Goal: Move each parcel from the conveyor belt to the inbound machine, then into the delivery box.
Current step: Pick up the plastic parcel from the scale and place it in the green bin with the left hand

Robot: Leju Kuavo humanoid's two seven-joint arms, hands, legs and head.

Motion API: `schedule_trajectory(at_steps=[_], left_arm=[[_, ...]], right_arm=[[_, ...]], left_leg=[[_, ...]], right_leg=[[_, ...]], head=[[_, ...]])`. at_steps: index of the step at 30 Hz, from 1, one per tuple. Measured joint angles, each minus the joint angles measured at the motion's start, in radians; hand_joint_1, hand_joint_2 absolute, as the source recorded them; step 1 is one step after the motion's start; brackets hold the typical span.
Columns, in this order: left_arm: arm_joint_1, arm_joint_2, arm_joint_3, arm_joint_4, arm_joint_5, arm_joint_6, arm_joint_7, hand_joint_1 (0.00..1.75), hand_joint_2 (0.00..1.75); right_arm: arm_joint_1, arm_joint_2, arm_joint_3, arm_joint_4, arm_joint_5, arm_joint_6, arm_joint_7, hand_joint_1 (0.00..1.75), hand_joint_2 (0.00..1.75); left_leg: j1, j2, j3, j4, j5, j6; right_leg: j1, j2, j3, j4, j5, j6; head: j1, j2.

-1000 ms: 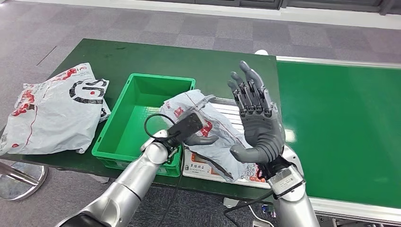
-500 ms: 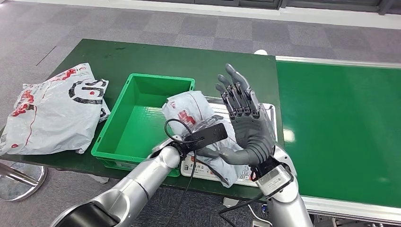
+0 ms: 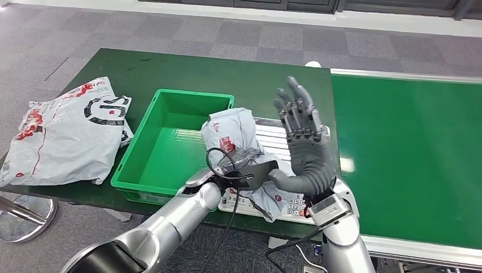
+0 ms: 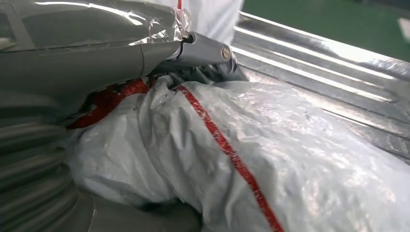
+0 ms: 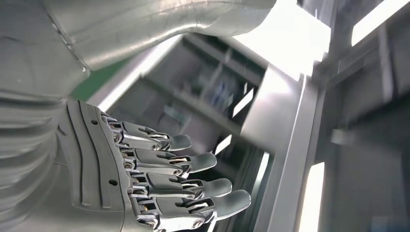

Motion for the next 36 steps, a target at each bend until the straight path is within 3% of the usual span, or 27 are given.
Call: schedule_trajectory(at_steps=[4,10,17,22,26,32,36], left_arm=[[0.022,0.003,0.003,-0.017,0.052,0.028,-0.099,1.75,1.75],[0.061,0.003,0.032,-0.058,0.13,0.046,-0.227,1.75,1.75],[0.09,0.003,0.065,-0.098,0.187,0.033,-0.294,1.75,1.75],[0.133,0.006,0.144,-0.168,0.403,-0.059,-0.391,1.75,1.75],[0.16,0.014,0.195,-0.226,0.486,-0.078,-0.434,1.75,1.75],[0.236,0.034,0.222,-0.404,0.624,-0.057,-0.522,1.75,1.75],[0.297,0.056,0.222,-0.575,0.654,0.052,-0.564,1.75,1.75]], right_arm=[[0.025,0.025,-0.07,-0.001,-0.118,-0.126,-0.034,0.0,1.75],[0.054,0.05,-0.126,-0.018,-0.27,-0.208,-0.069,0.0,1.75],[0.064,0.062,-0.159,-0.031,-0.33,-0.245,-0.076,0.0,1.75],[0.067,0.063,-0.178,-0.035,-0.392,-0.291,-0.077,0.0,1.75],[0.068,0.063,-0.181,-0.037,-0.403,-0.307,-0.077,0.0,1.75],[0.075,0.063,-0.191,-0.037,-0.422,-0.308,-0.077,0.0,1.75],[0.09,0.063,-0.205,-0.036,-0.427,-0.291,-0.076,0.0,1.75]], left_leg=[[0.0,0.0,0.0,0.0,0.001,0.0],[0.0,0.0,0.0,0.0,0.002,0.0],[0.0,0.0,-0.002,0.0,0.001,-0.001],[0.0,0.0,-0.003,0.0,0.0,-0.001],[0.0,0.001,-0.003,0.0,0.0,-0.001],[0.0,0.0,-0.004,0.0,0.0,-0.001],[0.0,0.0,-0.005,0.0,0.0,-0.001]], right_leg=[[0.0,0.0,0.0,0.0,0.002,0.0],[0.0,0.0,-0.001,0.0,0.003,0.0],[0.0,0.001,-0.002,0.0,0.002,-0.001],[0.0,0.001,-0.004,0.0,0.001,0.0],[0.0,0.001,-0.004,0.0,0.001,0.0],[0.0,0.001,-0.005,0.0,0.001,0.0],[0.0,0.001,-0.006,0.0,0.001,-0.001]], head=[[0.0,0.0],[0.0,0.0],[0.0,0.0],[0.0,0.0],[0.0,0.0],[0.0,0.0],[0.0,0.0]])
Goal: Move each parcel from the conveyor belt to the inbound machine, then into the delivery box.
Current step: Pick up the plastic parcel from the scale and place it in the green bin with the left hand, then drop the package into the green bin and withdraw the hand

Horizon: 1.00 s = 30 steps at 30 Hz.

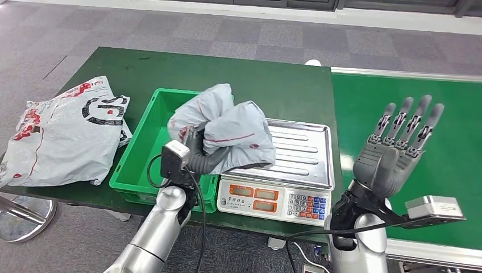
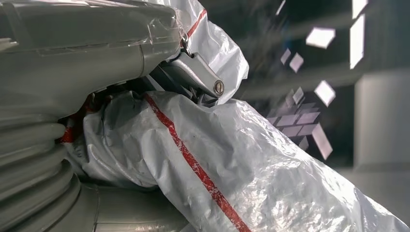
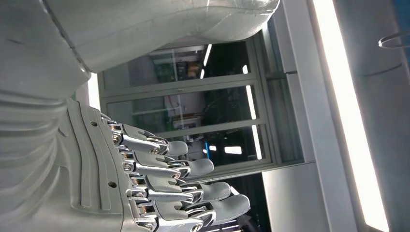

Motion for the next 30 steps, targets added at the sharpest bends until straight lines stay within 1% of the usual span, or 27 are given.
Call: schedule_trajectory(at_steps=[2,5,7,8,9,11,12,13,15,17,22,26,30], left_arm=[[0.019,0.014,0.0,-0.068,-0.008,0.047,-0.004,1.75,1.75],[0.032,0.033,0.0,-0.128,-0.05,0.118,0.011,1.75,1.75],[0.034,0.045,0.0,-0.146,-0.113,0.197,0.038,1.75,1.75],[0.032,0.054,0.0,-0.149,-0.175,0.256,0.073,1.75,1.75],[0.028,0.064,0.0,-0.144,-0.27,0.327,0.131,1.75,1.75],[0.008,0.088,0.0,-0.11,-0.537,0.462,0.3,1.75,1.75],[-0.008,0.1,0.0,-0.08,-0.666,0.497,0.389,1.75,1.75],[-0.027,0.111,0.0,-0.041,-0.77,0.505,0.471,1.75,1.75],[-0.07,0.131,0.002,0.049,-0.894,0.476,0.589,1.75,1.75],[-0.111,0.151,0.008,0.135,-0.954,0.427,0.65,1.75,1.75],[-0.174,0.176,0.025,0.273,-0.997,0.346,0.706,1.75,1.75],[-0.209,0.185,0.032,0.341,-1.043,0.247,0.774,1.75,1.75],[-0.242,0.191,0.045,0.398,-1.066,0.207,0.793,1.75,1.75]], right_arm=[[0.007,0.0,-0.006,0.0,0.001,0.005,0.0,0.0,1.75],[0.011,0.0,-0.01,0.0,0.004,0.008,0.0,0.0,1.75],[0.013,0.0,-0.012,0.0,0.007,0.008,0.0,0.0,1.75],[0.016,0.0,-0.015,0.0,0.009,0.007,0.0,0.0,1.75],[0.02,0.0,-0.018,-0.001,0.012,0.005,0.0,0.0,1.75],[0.033,0.0,-0.024,-0.004,0.019,0.0,-0.001,0.0,1.75],[0.039,0.0,-0.026,-0.005,0.023,-0.002,-0.001,0.0,1.75],[0.044,0.0,-0.027,-0.005,0.028,-0.003,-0.001,0.0,1.75],[0.054,0.0,-0.028,-0.006,0.038,0.0,-0.001,0.0,1.75],[0.064,-0.002,-0.03,-0.005,0.043,0.021,0.002,0.0,1.75],[0.067,-0.008,-0.047,0.002,0.044,0.064,0.013,0.0,1.75],[0.064,-0.009,-0.067,0.007,0.054,0.084,0.041,0.0,1.75],[0.066,-0.01,-0.086,0.012,0.08,0.102,0.053,0.0,1.75]], left_leg=[[0.0,0.0,0.0,0.0,0.0,0.0],[0.0,0.0,0.0,0.0,0.0,0.0],[0.0,0.0,0.0,0.0,0.0,0.0],[0.0,0.0,0.0,0.0,0.0,0.0],[0.0,0.0,0.0,0.0,0.0,0.0],[0.0,0.0,0.0,0.0,0.0,0.0],[0.0,0.0,0.0,0.0,0.001,0.0],[0.0,0.0,0.0,0.0,0.001,0.0],[0.0,0.001,0.0,0.0,0.001,-0.001],[0.0,0.001,0.0,0.0,0.001,-0.001],[0.0,0.002,0.0,0.0,0.001,-0.001],[0.0,0.001,-0.001,0.0,0.001,-0.001],[0.0,0.001,0.0,0.0,0.001,-0.001]], right_leg=[[0.0,0.0,0.0,0.0,0.0,0.0],[0.0,0.0,0.0,0.0,0.0,0.0],[0.0,0.0,0.0,0.0,0.0,0.0],[0.0,0.0,0.0,0.0,0.0,0.0],[0.0,0.0,0.0,0.0,0.0,0.0],[0.0,0.0,-0.001,0.0,0.0,0.0],[0.0,0.0,-0.001,0.0,0.0,0.0],[0.0,0.0,-0.001,0.0,0.0,0.0],[0.0,0.0,-0.001,0.0,0.0,-0.001],[0.0,0.001,-0.001,0.0,0.001,-0.001],[0.0,0.001,-0.002,0.0,0.001,-0.001],[0.0,0.001,-0.002,0.0,0.001,-0.001],[0.0,0.001,-0.002,0.0,0.001,-0.001]], head=[[0.0,0.0],[0.0,0.0],[0.0,0.0],[0.0,0.0],[0.0,0.0],[0.0,0.0],[0.0,0.0],[0.0,0.0],[0.0,0.0],[0.0,0.0],[0.0,0.0],[0.0,0.0],[0.0,0.0]])
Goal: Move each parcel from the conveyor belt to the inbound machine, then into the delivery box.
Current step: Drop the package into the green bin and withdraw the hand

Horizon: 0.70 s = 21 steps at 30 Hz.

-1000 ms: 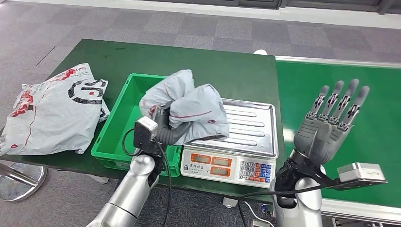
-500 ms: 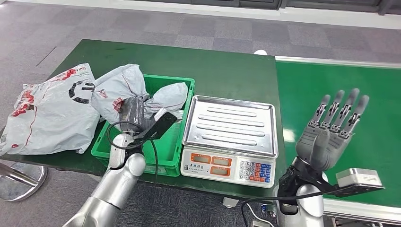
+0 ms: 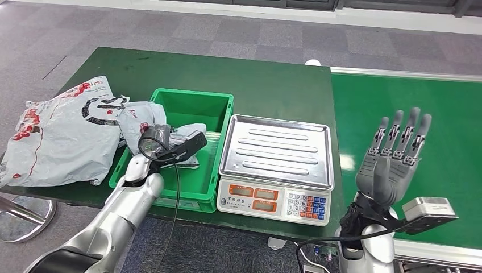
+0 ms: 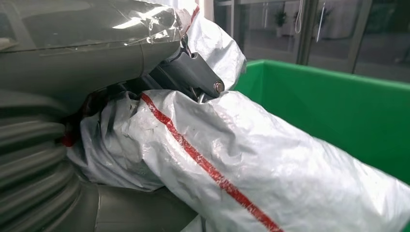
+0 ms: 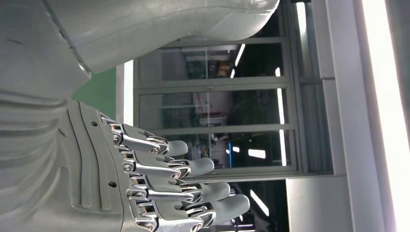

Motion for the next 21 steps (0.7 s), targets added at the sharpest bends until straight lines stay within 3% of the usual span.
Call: schedule_trajectory(at_steps=[1,4,5,11,15,21], left_arm=[[-0.004,0.001,0.005,0.01,-0.001,-0.002,-0.001,1.62,1.75],[-0.01,0.002,0.02,0.032,-0.003,-0.003,-0.006,0.31,1.75],[-0.011,0.002,0.025,0.037,-0.004,-0.006,-0.013,0.0,1.75],[0.012,-0.017,0.052,0.008,0.068,0.006,-0.167,0.0,1.75],[0.073,-0.037,0.055,-0.101,0.155,0.006,-0.272,0.0,0.0],[0.23,-0.052,0.041,-0.387,0.342,0.014,-0.384,0.0,0.0]], right_arm=[[0.003,0.0,-0.004,0.0,0.006,0.002,0.0,0.0,1.75],[0.01,0.0,-0.016,0.0,0.018,0.005,0.0,0.0,1.75],[0.012,0.0,-0.018,0.0,0.021,0.005,0.0,0.0,1.75],[0.016,0.0,-0.036,0.0,0.028,0.006,0.0,0.0,1.75],[0.021,0.0,-0.048,0.0,0.025,0.015,-0.001,0.0,1.75],[0.039,0.004,-0.076,-0.009,0.017,0.048,-0.01,0.0,1.75]], left_leg=[[0.0,0.0,0.0,0.0,0.0,0.0],[0.0,0.0,0.0,0.0,0.0,0.0],[0.0,0.0,0.0,0.0,0.0,0.0],[0.0,0.0,0.0,0.0,0.0,0.0],[0.0,0.0,0.0,0.0,-0.001,0.0],[0.0,0.002,0.0,0.0,-0.003,-0.001]], right_leg=[[0.0,0.0,0.0,0.0,0.0,0.0],[0.0,0.0,0.0,0.0,0.0,0.0],[0.0,0.0,0.0,0.0,0.0,0.0],[0.0,0.0,0.0,0.0,0.0,0.0],[0.0,0.001,0.0,0.0,0.0,0.0],[0.0,0.002,-0.001,0.0,-0.001,0.0]], head=[[0.0,0.0],[0.0,0.0],[0.0,0.0],[0.0,0.0],[0.0,0.0],[0.0,0.0]])
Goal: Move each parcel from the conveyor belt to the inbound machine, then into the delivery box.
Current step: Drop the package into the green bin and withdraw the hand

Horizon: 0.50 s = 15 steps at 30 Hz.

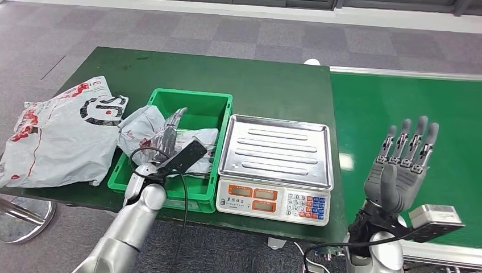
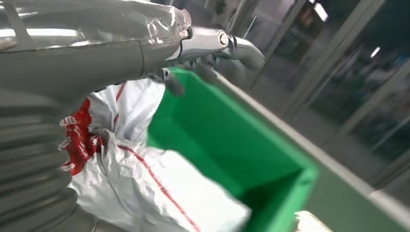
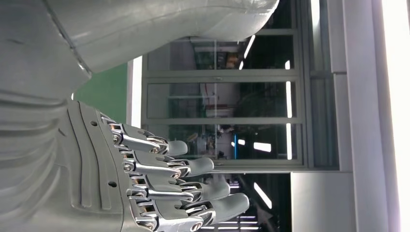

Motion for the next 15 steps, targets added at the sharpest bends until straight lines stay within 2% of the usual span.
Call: schedule_trajectory(at_steps=[6,15], left_arm=[[0.085,0.0,-0.009,-0.183,0.066,0.017,-0.017,0.0,0.0],[0.121,0.0,-0.009,-0.263,0.097,0.042,-0.023,0.0,0.0]], right_arm=[[0.009,0.008,-0.011,-0.012,0.011,0.008,0.003,0.0,1.75],[0.012,0.012,-0.014,-0.015,0.01,0.012,0.006,0.0,1.75]], left_leg=[[0.0,0.0,0.0,0.0,0.0,0.0],[0.0,0.0,0.0,0.0,0.0,0.0]], right_leg=[[0.0,0.0,0.0,0.0,-0.001,0.0],[0.0,0.0,0.0,0.0,0.0,0.0]], head=[[0.0,0.0],[0.0,0.0]])
